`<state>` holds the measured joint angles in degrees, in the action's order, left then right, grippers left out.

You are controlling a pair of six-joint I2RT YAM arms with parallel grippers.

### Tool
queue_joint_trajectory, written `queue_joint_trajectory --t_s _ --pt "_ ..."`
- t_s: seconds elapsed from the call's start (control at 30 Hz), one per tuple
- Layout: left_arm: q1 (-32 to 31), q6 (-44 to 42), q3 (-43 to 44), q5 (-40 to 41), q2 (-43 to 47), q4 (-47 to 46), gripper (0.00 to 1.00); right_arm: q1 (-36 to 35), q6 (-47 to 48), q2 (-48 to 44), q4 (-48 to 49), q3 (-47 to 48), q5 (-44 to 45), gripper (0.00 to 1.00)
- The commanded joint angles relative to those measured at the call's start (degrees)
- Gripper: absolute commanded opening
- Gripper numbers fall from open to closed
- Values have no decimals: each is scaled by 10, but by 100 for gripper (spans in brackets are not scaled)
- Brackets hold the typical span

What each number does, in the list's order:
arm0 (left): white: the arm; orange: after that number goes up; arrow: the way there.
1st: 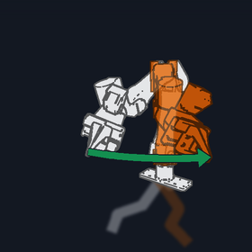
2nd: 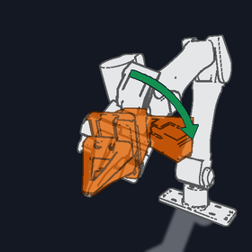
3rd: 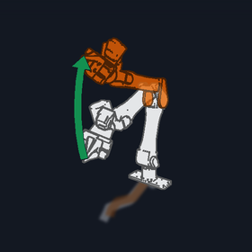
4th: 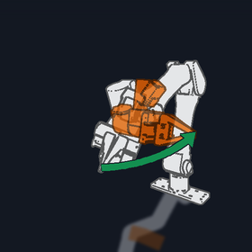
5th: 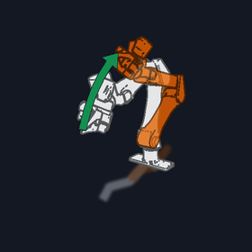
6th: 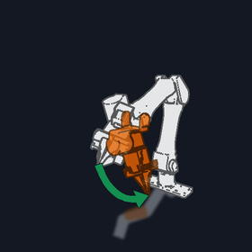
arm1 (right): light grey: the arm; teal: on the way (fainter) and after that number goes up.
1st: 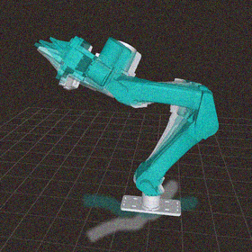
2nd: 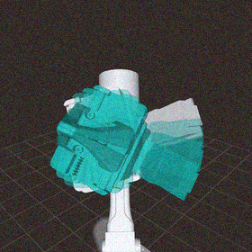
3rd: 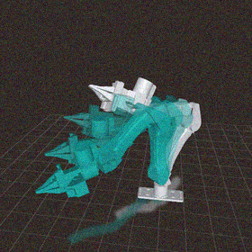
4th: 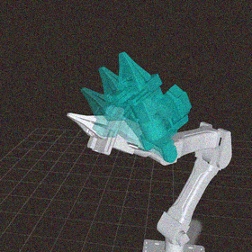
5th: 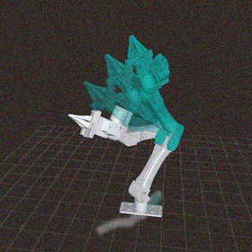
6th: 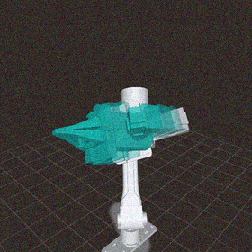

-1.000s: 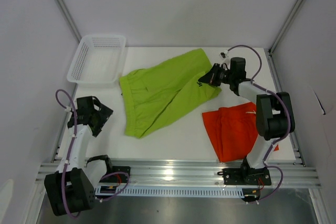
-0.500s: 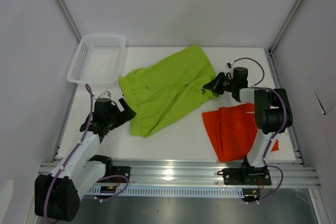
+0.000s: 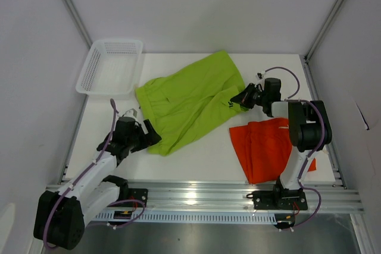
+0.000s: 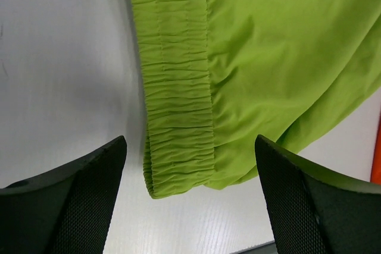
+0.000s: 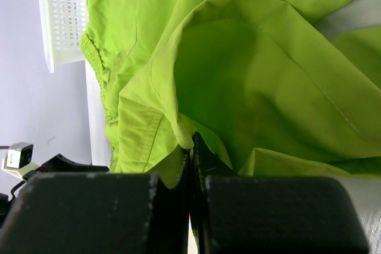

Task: Fold and stack the shorts
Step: Flatten the shorts out

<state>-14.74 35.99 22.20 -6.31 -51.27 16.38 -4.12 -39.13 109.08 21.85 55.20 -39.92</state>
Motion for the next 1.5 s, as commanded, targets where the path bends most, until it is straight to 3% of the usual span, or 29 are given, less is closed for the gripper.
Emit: queue_joint_trajectory --t_s 0.0,0.07,0.2,0.43,0.57,0.7,0.87,1.03,1.47 --pt "-13 9 2 38 4 18 89 -1 -2 -19 27 -2 -4 0" --pt "-15 10 -7 31 10 12 87 0 -1 -18 26 -2 -4 0" --pt "-15 9 -16 -12 7 -14 66 0 0 -20 25 -4 -2 0" --pt "-15 23 -24 -83 -28 -29 49 0 1 -21 25 -4 -2 0" --pt "-15 33 -14 -123 -49 -45 30 -1 2 -22 24 -5 -1 0" --pt "-13 39 9 -136 -75 -52 0 -1 2 -23 23 -6 -1 0" --pt "-1 70 43 -186 -113 -100 0 0 3 -26 23 -9 -1 0" --pt "10 74 101 -194 -129 -83 0 1 6 -37 24 -15 2 0" --pt "146 109 181 -259 -237 -134 0 9 0 -86 65 -53 24 0"
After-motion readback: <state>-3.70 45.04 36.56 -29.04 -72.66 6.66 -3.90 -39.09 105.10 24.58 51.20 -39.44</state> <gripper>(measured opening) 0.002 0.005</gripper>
